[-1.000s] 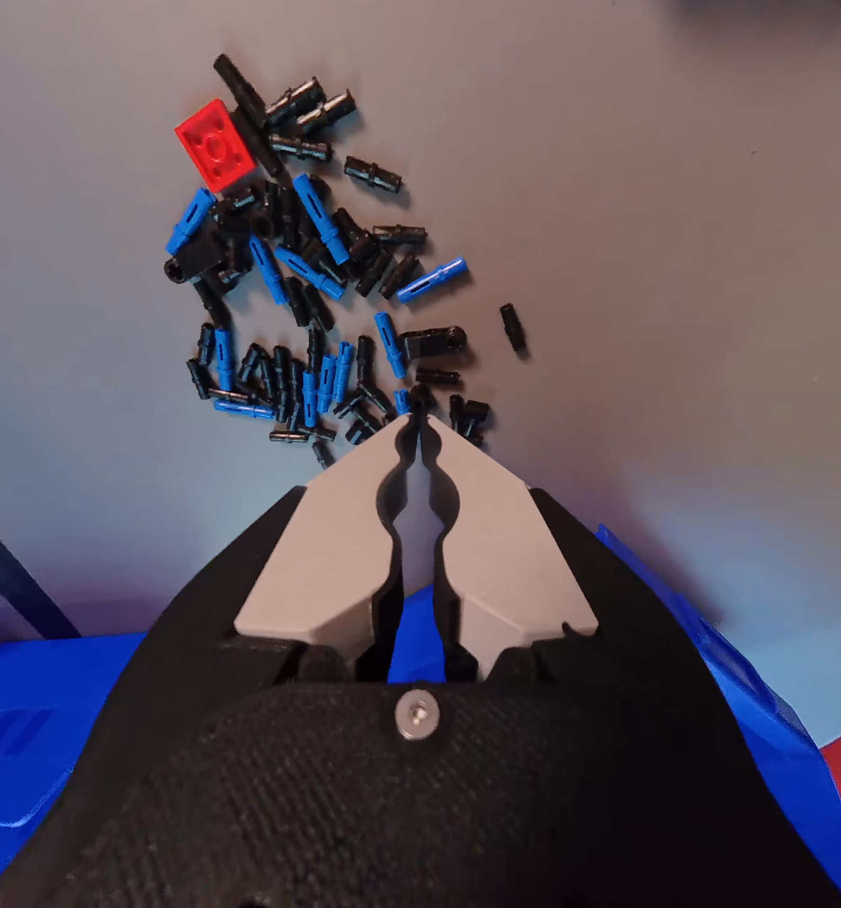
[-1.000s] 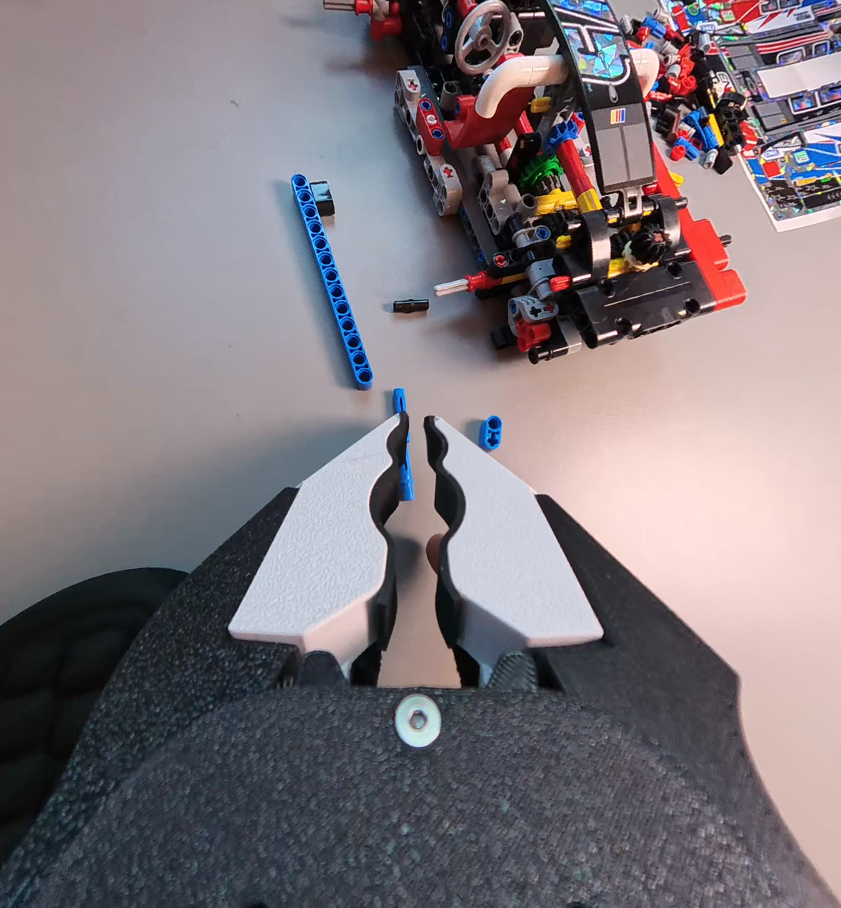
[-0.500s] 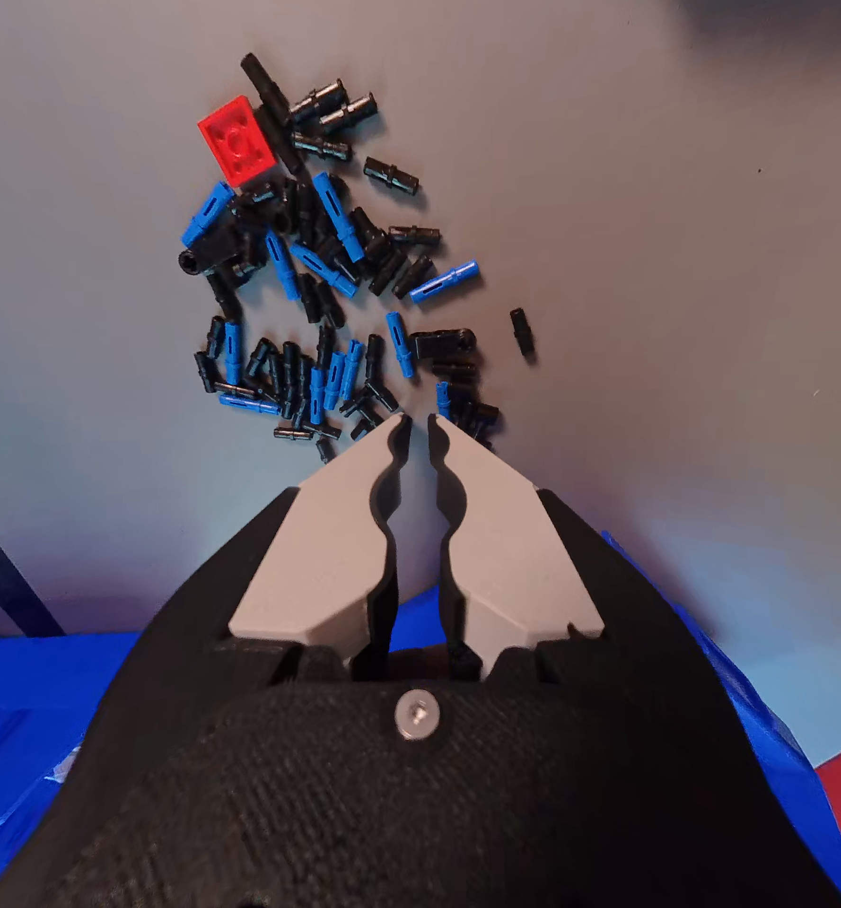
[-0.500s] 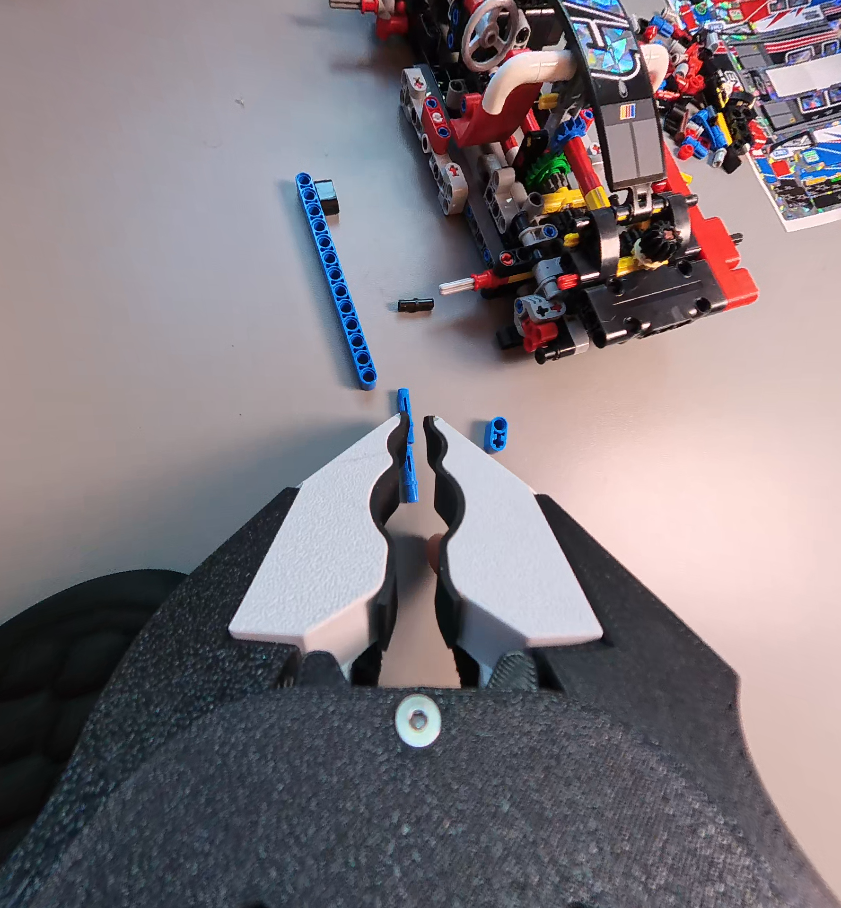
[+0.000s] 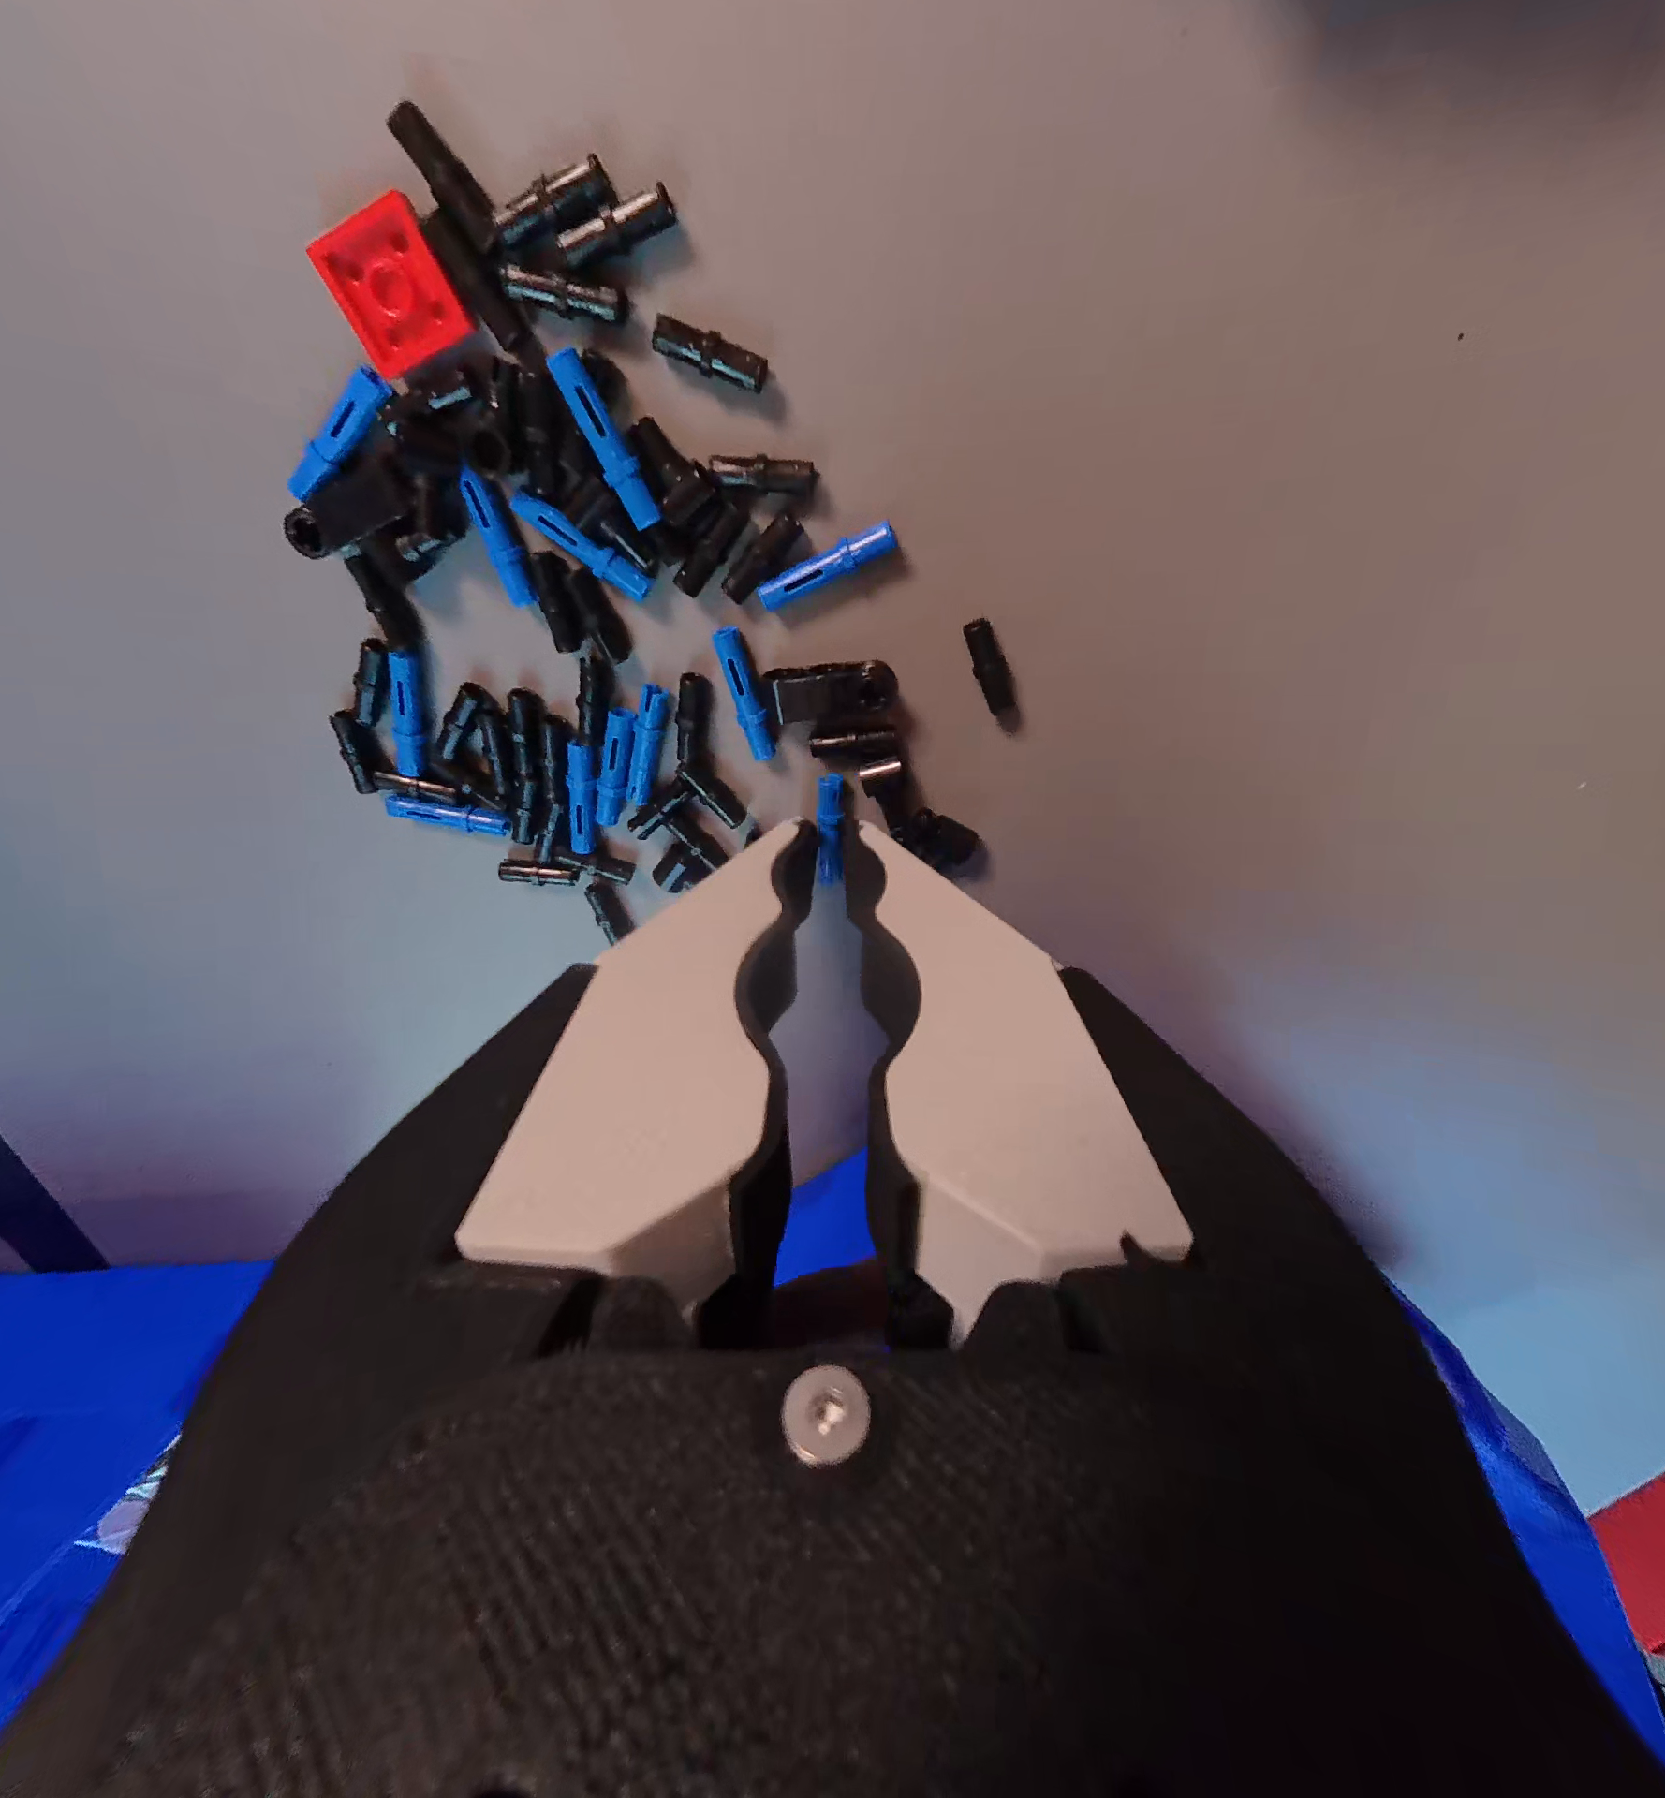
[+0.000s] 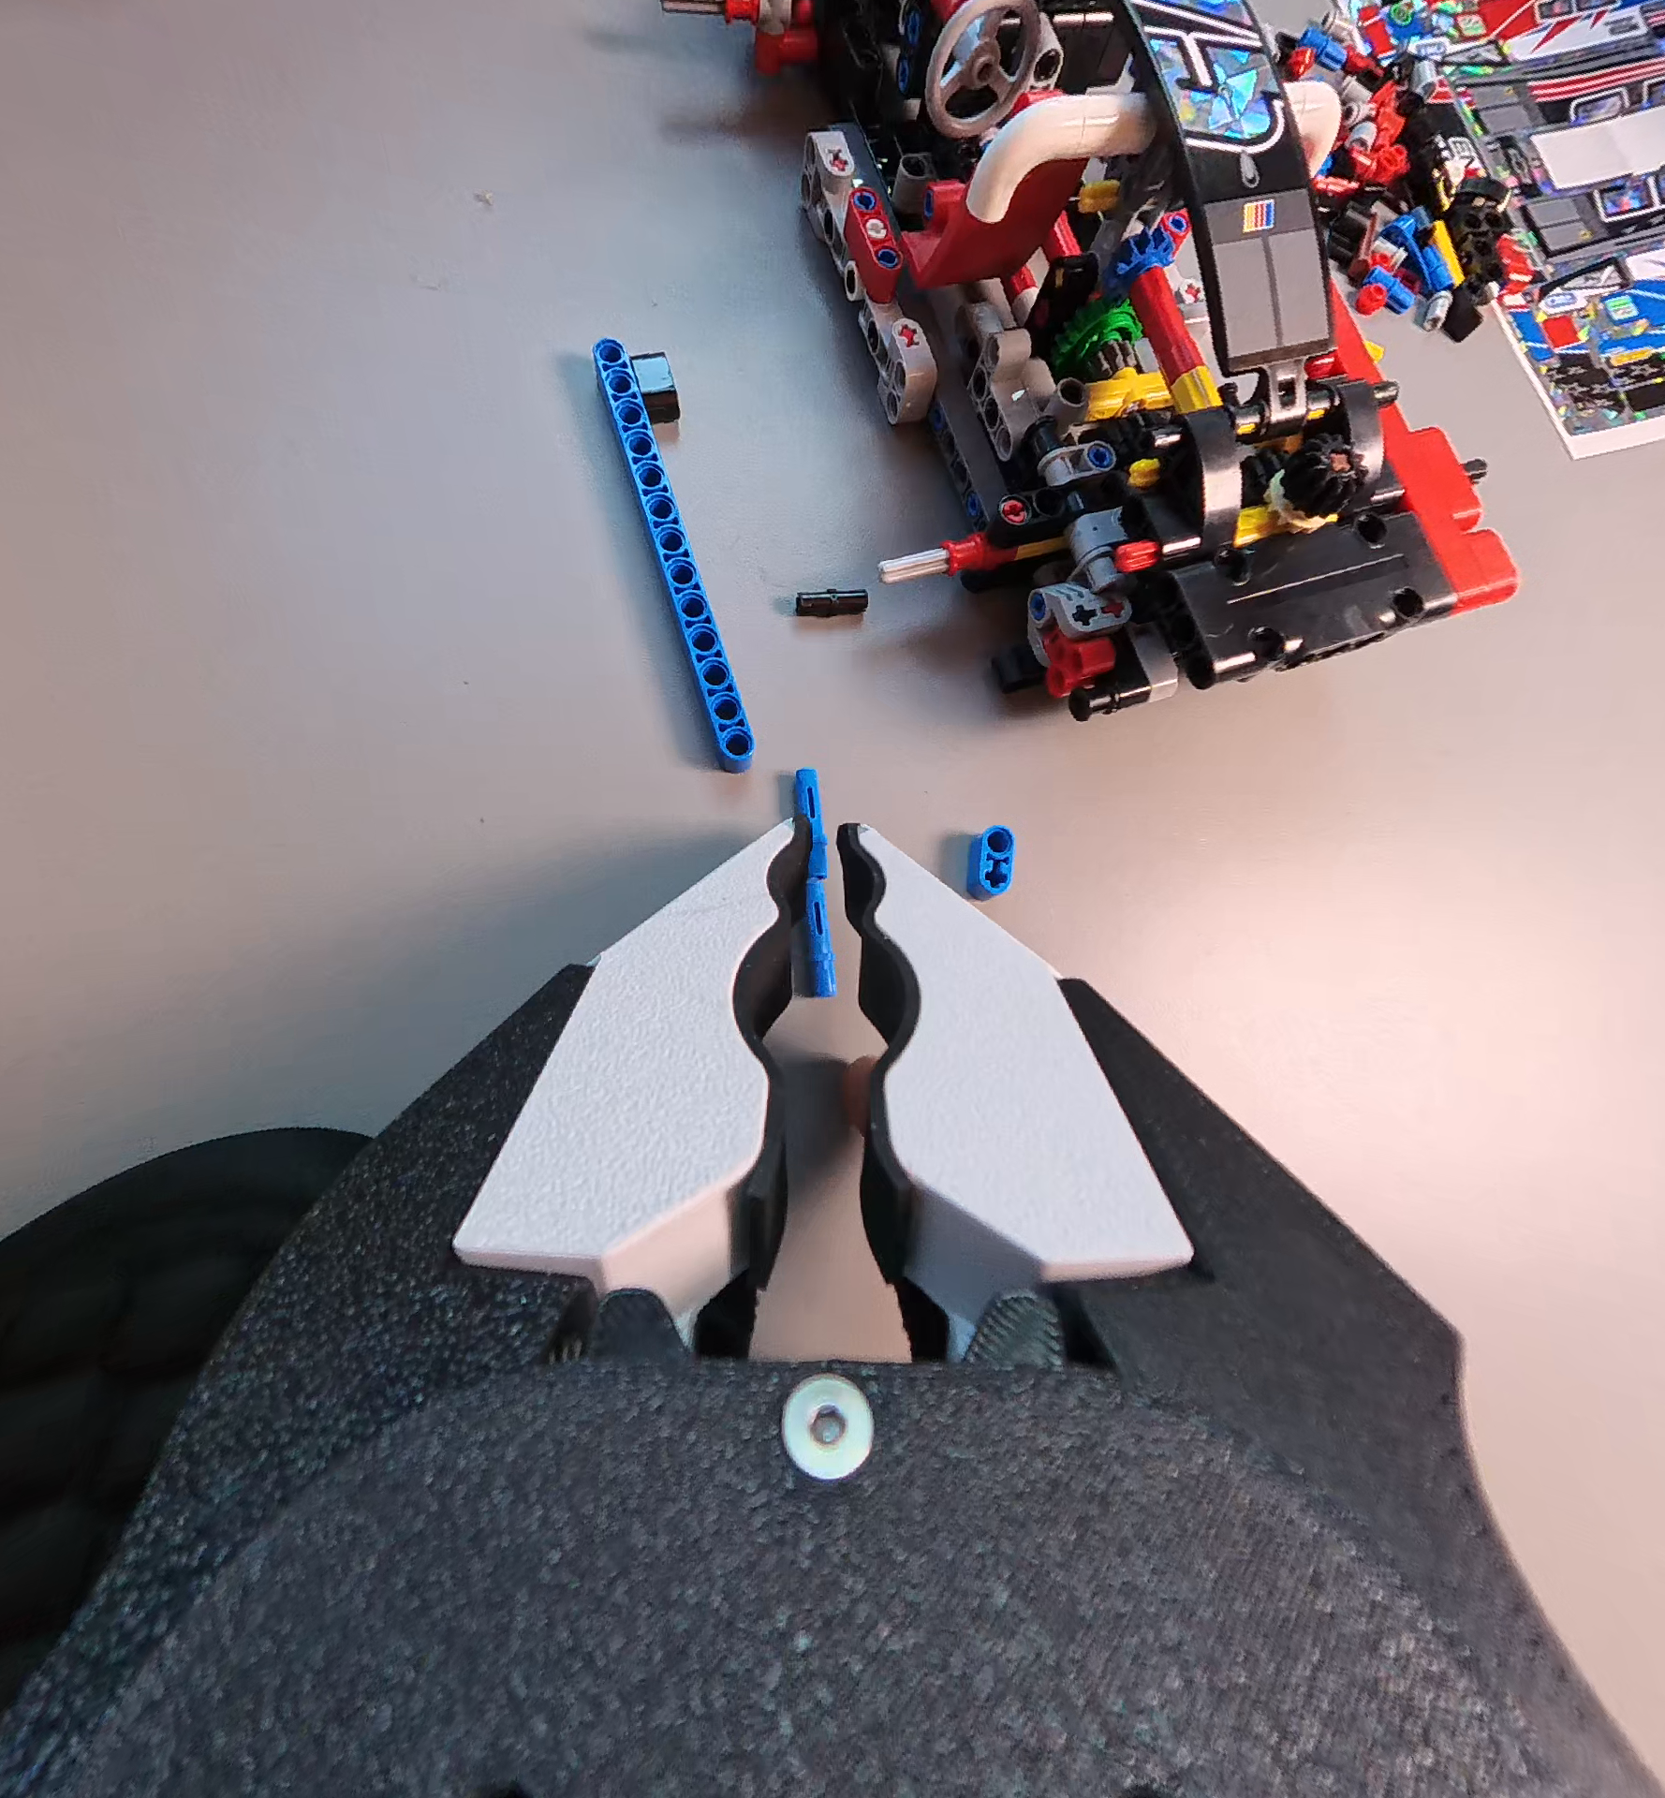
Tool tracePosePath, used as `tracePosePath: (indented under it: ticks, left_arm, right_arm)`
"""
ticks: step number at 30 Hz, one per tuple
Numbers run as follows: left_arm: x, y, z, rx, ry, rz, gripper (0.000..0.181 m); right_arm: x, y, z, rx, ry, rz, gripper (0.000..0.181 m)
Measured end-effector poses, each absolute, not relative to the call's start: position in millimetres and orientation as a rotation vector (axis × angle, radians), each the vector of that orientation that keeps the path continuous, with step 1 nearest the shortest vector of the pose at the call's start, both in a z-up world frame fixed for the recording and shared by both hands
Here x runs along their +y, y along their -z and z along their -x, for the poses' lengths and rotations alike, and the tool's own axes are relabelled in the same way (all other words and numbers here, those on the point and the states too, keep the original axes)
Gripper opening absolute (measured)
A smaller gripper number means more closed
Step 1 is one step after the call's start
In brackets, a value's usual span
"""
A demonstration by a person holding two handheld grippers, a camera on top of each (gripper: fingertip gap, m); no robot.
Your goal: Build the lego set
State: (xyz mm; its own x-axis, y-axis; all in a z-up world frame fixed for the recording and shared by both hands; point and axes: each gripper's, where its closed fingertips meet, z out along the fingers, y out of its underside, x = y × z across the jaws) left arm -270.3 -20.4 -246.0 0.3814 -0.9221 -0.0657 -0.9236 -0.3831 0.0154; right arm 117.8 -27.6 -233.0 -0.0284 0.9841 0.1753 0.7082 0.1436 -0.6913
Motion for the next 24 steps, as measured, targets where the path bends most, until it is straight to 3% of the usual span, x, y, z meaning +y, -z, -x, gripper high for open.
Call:
tracePosePath:
  ticks: [7,16,24]
  left_arm:
    - [-17.0,236.1,260.7,1.659,-0.020,2.553,0.003]
    - [-45.1,95.3,71.5,1.231,0.758,1.780,0.002]
    - [-68.7,100.3,-1.9,1.043,0.479,1.550,0.002]
  right_arm:
    - [-27.4,225.1,-115.5,-1.775,-0.568,1.600,0.004]
    - [-50.9,133.7,-56.9,-1.593,-0.803,1.260,0.010]
    - [-69.9,92.6,-12.3,-1.505,-0.974,1.229,0.011]
